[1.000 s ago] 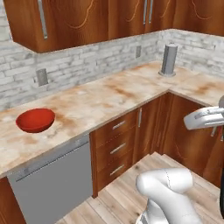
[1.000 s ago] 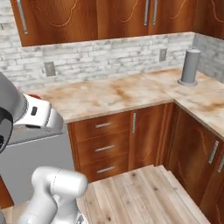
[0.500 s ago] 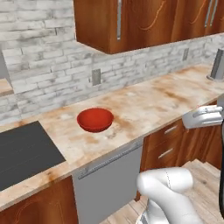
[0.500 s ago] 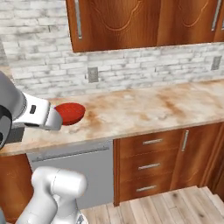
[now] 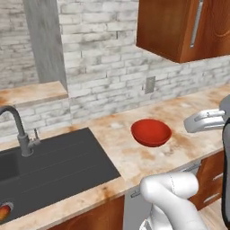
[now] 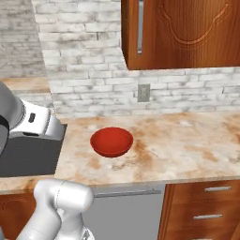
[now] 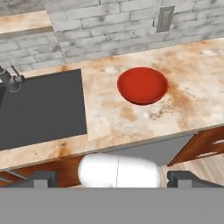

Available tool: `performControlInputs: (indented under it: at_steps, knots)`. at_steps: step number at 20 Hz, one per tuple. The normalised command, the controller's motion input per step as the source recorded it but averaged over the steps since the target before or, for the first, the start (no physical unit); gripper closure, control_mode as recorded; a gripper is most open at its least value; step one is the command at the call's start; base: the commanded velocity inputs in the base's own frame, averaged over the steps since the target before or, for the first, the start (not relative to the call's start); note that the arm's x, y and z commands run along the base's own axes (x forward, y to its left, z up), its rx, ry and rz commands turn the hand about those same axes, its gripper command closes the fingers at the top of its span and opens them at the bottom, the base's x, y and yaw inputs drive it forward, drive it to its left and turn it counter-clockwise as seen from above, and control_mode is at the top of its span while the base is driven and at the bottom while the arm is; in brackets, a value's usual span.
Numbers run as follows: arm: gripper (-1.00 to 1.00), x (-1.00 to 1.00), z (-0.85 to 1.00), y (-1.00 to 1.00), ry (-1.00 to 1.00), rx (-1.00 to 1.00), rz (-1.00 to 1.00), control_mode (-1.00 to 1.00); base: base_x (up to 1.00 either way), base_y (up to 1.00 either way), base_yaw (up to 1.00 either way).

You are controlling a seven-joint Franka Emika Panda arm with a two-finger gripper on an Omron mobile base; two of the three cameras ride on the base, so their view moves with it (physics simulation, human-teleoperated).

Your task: Clear the mugs and bowl far away from the sink.

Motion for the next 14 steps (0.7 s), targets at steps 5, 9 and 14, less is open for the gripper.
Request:
performControlInputs:
  at_steps: [5, 9, 14]
  knots:
    - [-1.0, 0.0, 0.0, 0.0, 0.0, 0.0, 0.0, 1.0, 0.98, -0.54, 0.07]
    - [-1.0, 0.0, 0.0, 0.0, 0.0, 0.0, 0.0, 1.0, 0.9, -0.4, -0.14]
    - [-1.0, 0.0, 0.0, 0.0, 0.0, 0.0, 0.0, 1.0, 0.74, -0.02, -0.52]
